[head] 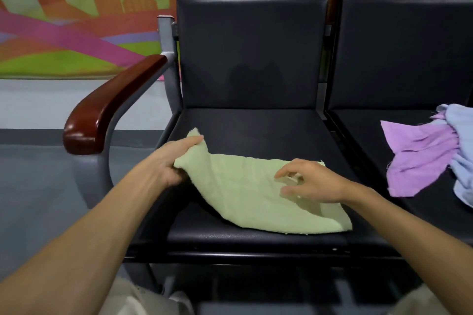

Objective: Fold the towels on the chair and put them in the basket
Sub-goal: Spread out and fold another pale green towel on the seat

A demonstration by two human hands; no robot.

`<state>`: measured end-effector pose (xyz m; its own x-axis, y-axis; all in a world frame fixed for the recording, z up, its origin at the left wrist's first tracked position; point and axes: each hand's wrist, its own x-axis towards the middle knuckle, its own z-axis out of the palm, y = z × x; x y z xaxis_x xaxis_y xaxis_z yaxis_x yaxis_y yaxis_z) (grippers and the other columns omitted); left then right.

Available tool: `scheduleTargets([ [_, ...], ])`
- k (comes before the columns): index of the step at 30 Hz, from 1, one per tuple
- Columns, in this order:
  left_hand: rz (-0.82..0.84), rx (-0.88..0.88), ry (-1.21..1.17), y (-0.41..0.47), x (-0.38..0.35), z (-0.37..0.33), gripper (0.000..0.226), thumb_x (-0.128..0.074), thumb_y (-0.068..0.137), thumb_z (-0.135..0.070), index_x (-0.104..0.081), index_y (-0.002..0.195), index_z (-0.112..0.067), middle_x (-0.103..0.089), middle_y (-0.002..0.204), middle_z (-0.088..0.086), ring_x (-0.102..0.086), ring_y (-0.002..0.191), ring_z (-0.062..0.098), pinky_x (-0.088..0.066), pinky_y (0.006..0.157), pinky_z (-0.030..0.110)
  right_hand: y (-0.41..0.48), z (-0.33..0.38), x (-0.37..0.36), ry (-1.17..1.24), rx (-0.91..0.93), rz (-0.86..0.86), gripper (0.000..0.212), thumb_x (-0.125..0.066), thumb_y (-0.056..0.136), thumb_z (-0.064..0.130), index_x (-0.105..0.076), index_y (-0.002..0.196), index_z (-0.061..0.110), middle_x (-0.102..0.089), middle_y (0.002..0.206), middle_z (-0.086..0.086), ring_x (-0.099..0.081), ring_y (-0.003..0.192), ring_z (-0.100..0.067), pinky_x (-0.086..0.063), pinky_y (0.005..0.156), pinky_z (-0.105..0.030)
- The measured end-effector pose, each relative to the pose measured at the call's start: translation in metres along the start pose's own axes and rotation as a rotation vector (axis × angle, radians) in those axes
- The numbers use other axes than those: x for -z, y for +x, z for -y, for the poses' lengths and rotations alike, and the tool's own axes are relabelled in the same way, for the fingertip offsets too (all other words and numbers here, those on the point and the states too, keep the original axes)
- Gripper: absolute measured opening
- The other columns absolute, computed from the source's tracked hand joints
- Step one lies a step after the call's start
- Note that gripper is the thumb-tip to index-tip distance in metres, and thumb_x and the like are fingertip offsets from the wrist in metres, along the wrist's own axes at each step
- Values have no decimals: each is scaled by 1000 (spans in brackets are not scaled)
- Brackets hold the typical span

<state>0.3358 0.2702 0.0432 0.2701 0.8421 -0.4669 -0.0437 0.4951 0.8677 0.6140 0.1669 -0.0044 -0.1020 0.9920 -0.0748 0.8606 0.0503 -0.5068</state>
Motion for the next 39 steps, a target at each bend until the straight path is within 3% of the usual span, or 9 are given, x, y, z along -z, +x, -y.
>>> scheduleTargets([
  [6,42,-109,101,-14,-71,-4,15,-58,93,-17,-60,104,-6,-63,79,11,-65,56,20,-54,50,28,-10,-25,31,163,-153,-371,10,-67,87,21,-70,94,29,-68,91,15,-63,86,0,-48,80,-17],
  [11,129,-256,281,-20,-131,10,15,-53,86,-6,-50,72,-7,-43,61,5,-44,51,16,-38,47,25,-23,-54,45,215,-351,-546,13,-64,88,14,-71,92,24,-69,82,8,-66,81,-8,-54,84,-28],
  [14,177,-371,418,-18,-162,26,9,-52,82,-9,-56,78,-1,-36,68,7,-35,58,20,-30,53,30,-28,-63,48,244,-403,-562,14,-63,86,13,-69,89,25,-70,83,4,-67,84,-14,-55,86,-33],
  [20,215,-410,1105,-14,-203,69,28,-50,94,-32,-51,115,-13,-61,79,-1,-56,57,16,-39,45,24,-36,-67,49,179,-396,-508,14,-60,87,16,-71,93,24,-68,80,7,-62,79,-8,-43,68,-10],
  [23,299,-307,1312,-17,-211,83,32,-41,99,-38,-42,104,-6,-65,69,8,-60,42,18,-46,41,22,-41,-69,51,168,-376,-486,13,-61,87,17,-70,93,25,-66,78,10,-60,76,-4,-37,60,-1],
  [27,289,-297,1184,-5,-201,72,32,-30,101,-38,-43,112,-11,-70,88,13,-67,52,27,-59,68,34,-48,-59,54,216,-247,-448,11,-62,87,17,-72,86,22,-69,75,11,-64,68,-3,-50,66,-17],
  [31,203,-674,1298,22,-164,59,29,-38,96,-16,-54,119,-23,-61,103,-5,-58,90,14,-46,79,30,-54,-47,44,246,-103,-248,8,-67,87,21,-72,82,18,-70,71,7,-63,61,-3,-50,62,-17],
  [34,285,-714,1500,33,-125,57,29,-42,97,-20,-57,120,-30,-45,116,-15,-46,115,10,-40,100,34,-51,-37,35,75,-24,-61,16,-66,89,34,-74,96,23,-70,86,12,-59,75,1,-45,73,-14],
  [39,237,-706,1764,28,-82,44,31,-42,96,-32,-49,126,-33,-44,121,-12,-46,115,11,-36,99,32,-31,-11,28,-197,10,62,40,-52,92,55,-66,118,28,-57,99,21,-51,94,-3,-36,94,-30],
])
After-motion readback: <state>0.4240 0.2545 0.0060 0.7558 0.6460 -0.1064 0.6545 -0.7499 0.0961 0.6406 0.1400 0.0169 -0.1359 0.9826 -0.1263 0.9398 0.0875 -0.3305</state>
